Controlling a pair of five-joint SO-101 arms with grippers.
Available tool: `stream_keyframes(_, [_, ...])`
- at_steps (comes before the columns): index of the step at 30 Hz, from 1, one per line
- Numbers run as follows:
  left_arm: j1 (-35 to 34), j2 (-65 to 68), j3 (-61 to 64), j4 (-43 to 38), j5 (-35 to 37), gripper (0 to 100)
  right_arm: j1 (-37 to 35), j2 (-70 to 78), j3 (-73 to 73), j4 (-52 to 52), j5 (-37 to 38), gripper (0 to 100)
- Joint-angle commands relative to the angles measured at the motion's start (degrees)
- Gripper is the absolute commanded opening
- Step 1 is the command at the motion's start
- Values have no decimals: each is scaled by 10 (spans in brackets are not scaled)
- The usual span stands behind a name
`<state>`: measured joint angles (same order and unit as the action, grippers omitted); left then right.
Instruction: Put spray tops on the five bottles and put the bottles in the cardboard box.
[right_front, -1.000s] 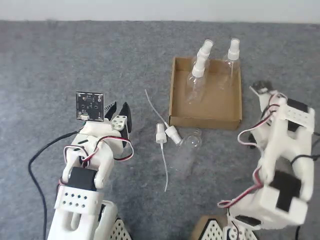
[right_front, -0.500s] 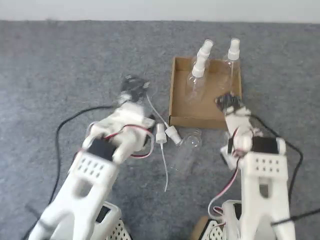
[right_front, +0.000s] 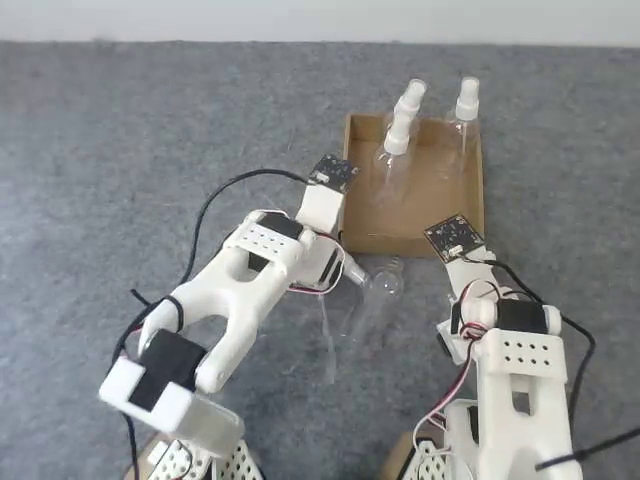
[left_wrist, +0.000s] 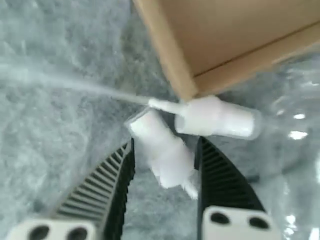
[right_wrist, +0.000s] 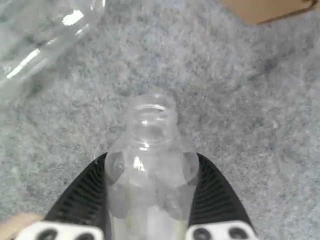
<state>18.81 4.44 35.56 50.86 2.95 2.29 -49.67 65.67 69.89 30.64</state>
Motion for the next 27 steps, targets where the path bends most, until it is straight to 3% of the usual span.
stream_keyframes(1, [-11,-3,-28,-15,-1,184,7,-9,-4,-10,11,9])
stream_keyframes(8, [-49,4,-37,-17,-4,182,6,-9,-4,-9,11,9])
stream_keyframes(14, [-34,4,-33,-29,-4,137,7,-9,-4,-7,11,9])
stream_keyframes(27, [-33,5,-27,1,-14,142,7,-9,-4,-7,11,9])
